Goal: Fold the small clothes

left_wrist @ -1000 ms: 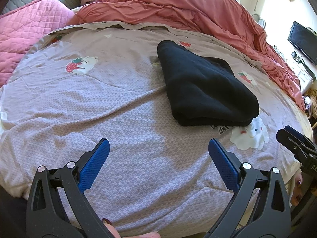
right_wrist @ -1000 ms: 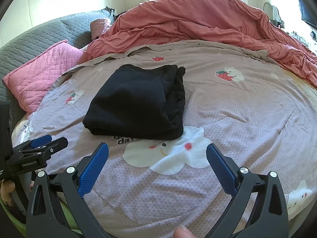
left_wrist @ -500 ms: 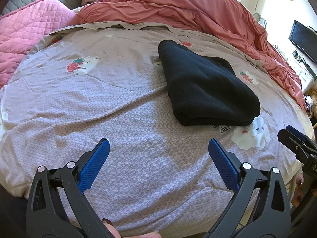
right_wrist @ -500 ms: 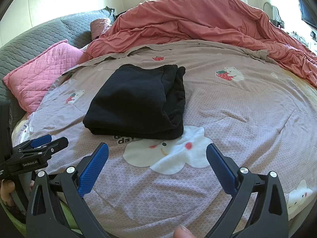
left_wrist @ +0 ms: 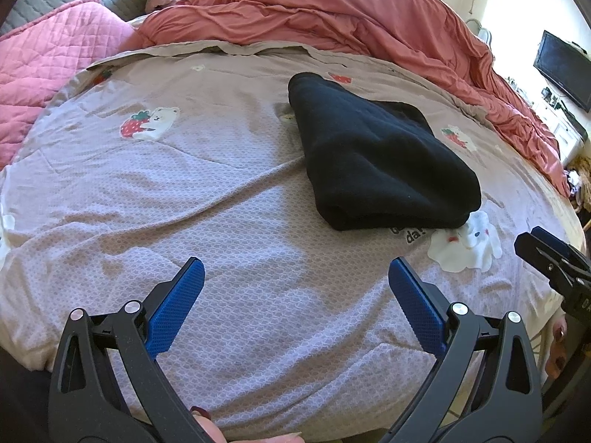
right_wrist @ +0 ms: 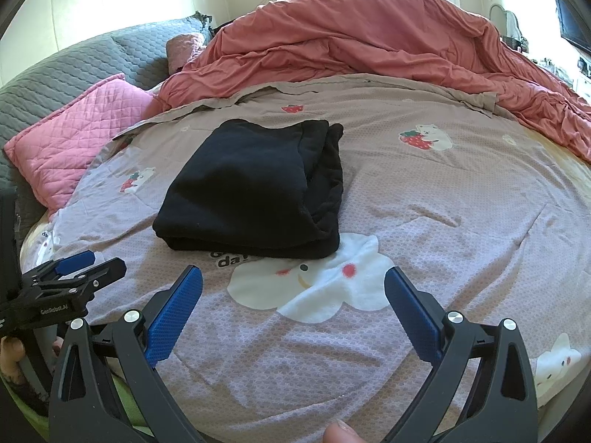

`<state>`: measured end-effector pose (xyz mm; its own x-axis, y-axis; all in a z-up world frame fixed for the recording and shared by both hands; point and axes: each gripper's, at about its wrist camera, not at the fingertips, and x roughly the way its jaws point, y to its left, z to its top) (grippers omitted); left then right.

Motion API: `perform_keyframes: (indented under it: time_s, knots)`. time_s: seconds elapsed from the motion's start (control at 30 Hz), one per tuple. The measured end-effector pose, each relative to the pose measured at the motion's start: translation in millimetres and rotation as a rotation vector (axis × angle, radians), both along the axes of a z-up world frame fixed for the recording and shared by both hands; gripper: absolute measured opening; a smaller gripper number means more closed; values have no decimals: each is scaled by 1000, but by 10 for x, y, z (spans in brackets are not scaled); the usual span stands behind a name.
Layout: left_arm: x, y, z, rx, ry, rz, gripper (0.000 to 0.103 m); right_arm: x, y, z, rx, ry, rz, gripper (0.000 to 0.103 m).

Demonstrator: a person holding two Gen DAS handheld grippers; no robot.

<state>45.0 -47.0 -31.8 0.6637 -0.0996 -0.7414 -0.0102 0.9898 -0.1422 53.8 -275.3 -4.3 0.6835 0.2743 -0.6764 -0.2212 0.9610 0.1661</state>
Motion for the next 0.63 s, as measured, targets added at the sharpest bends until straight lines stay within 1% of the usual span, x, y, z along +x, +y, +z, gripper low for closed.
perform_keyframes:
  time_s: [0.1, 0.17, 0.2, 0.3, 0.4, 0.43, 0.47, 0.5, 0.53, 0.6, 0.63]
  knots:
    - [15, 28, 5, 6, 5, 13, 93, -13, -81, 23, -12, -12, -38, 98]
    - [33, 100, 12, 18, 13, 49, 93, 2, -186, 50, -13, -22, -77, 98]
    - [40, 152, 19, 17, 12, 62, 93, -4, -261, 55, -14, -27, -104, 98]
    - [76, 439, 75, -7, 2, 104, 93, -25, -620, 45, -33, -31, -241, 98]
    - [158, 929, 156, 11, -3, 200, 93, -75, -1128, 16, -59, -16, -421, 98]
    - [209, 1181, 183, 21, -1, 251, 93, -130, -1381, 5, -69, -17, -508, 98]
    - [246, 1379, 195, 27, 4, 290, 93, -179, -1570, -8, -80, -20, -569, 98]
    - [298, 1672, 194, 35, 18, 343, 93, -242, -1782, -22, -99, -18, -643, 98]
    - [330, 1857, 190, 47, 30, 378, 93, -333, -2058, -43, -118, -13, -739, 98]
    - [400, 2411, 145, 97, 65, 495, 93, -540, -2534, -100, -145, -5, -903, 98]
    - [430, 2620, 127, 107, 78, 537, 93, -700, -2810, -148, -177, 3, -1010, 98]
